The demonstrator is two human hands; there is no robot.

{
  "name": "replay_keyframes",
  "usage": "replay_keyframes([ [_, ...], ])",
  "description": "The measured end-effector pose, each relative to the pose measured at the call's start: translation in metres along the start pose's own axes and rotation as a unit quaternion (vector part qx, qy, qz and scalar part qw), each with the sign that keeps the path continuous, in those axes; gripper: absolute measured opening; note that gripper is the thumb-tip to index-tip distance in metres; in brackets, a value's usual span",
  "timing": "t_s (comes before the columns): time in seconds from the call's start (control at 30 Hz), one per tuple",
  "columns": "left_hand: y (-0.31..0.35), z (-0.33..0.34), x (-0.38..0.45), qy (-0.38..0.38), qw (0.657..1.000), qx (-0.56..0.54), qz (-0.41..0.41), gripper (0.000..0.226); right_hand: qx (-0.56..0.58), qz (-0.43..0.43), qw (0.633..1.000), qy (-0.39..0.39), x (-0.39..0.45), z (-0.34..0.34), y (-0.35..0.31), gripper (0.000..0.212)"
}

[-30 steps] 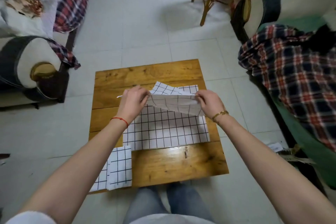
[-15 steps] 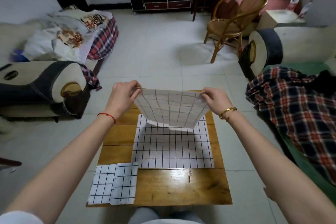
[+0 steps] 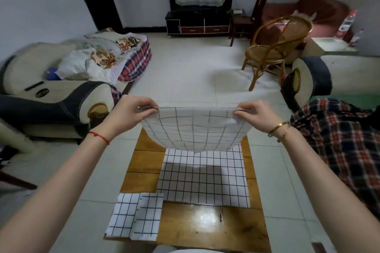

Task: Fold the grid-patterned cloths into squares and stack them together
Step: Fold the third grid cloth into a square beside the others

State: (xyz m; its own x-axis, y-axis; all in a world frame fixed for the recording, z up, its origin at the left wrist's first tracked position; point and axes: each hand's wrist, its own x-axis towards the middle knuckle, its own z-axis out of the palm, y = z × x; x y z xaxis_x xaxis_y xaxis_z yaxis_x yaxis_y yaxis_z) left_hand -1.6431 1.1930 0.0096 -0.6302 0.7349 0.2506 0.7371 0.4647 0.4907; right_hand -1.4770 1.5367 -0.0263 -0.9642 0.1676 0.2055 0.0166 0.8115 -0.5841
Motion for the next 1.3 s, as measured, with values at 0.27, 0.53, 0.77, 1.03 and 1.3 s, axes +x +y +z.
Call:
replay_keyframes([
  [0.27, 0.002, -0.026, -0.013, -0.016, 0.996, -0.086, -0.036, 0.02, 0.117, 0.0, 0.99, -0.075, 0.001, -0.016, -0.015, 0.024],
  [0.53, -0.043, 0.001, 0.019, -0.038, 0.988, -0.125, -0.079, 0.013, 0.145, 0.082, 0.981, -0.098, 0.03, 0.015, 0.007, 0.014],
  [0.77, -0.09, 0.065, 0.07, -0.059, 0.99, -0.078, -0.104, 0.011, 0.062, 0.154, 0.98, -0.105, 0.066, 0.064, 0.063, 0.022],
  [1.03, -0.16, 0.157, 0.107, -0.062, 0.976, -0.094, -0.185, 0.016, -0.014, 0.264, 0.958, -0.111, 0.103, 0.135, 0.121, 0.028],
  [1.3, -0.197, 0.203, 0.115, -0.097, 0.958, -0.138, -0.234, 0.018, -0.026, 0.347, 0.93, -0.114, 0.114, 0.182, 0.149, 0.021],
])
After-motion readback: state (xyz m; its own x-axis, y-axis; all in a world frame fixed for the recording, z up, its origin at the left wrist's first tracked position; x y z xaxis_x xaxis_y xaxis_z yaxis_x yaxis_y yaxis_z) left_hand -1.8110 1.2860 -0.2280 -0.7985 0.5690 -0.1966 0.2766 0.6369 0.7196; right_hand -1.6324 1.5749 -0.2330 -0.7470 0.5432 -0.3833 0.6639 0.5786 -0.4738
